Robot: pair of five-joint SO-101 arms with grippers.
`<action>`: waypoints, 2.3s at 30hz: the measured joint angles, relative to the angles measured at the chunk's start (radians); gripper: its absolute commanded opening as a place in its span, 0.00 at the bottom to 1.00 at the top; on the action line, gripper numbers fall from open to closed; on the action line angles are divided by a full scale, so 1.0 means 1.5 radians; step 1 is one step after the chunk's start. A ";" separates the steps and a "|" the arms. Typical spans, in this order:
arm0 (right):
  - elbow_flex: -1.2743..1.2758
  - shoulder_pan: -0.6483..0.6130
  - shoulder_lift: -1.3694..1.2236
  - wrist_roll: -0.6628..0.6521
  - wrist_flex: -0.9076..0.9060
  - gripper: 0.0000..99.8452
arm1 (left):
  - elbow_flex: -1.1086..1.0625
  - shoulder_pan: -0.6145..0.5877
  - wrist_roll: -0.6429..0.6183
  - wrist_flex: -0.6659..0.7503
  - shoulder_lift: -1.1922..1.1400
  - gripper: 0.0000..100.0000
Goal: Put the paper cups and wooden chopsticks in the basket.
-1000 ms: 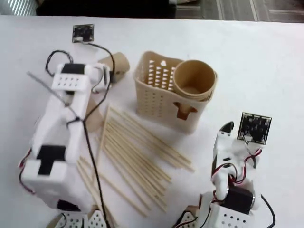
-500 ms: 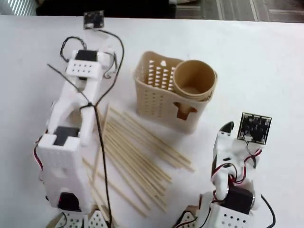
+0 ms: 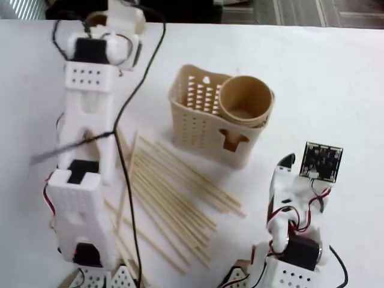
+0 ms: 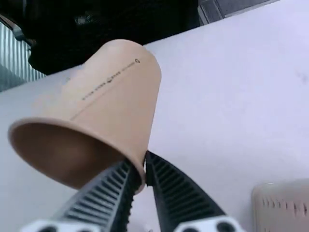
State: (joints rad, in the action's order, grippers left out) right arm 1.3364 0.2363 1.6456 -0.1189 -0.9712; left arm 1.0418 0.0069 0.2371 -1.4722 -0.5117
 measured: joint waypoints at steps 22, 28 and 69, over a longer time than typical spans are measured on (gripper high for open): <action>0.000 0.000 0.000 0.000 0.002 0.23 | 0.159 0.254 0.295 -0.210 0.185 0.03; 0.000 0.000 0.000 0.000 0.002 0.23 | -0.126 0.344 0.357 -0.210 0.357 0.03; 0.000 0.000 0.000 0.000 0.002 0.23 | -0.390 0.409 0.218 -0.029 0.442 0.14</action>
State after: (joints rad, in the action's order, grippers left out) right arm 1.3364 0.2363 1.6456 -0.1189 -0.9682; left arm 0.4572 0.6206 0.5639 -1.5152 0.1511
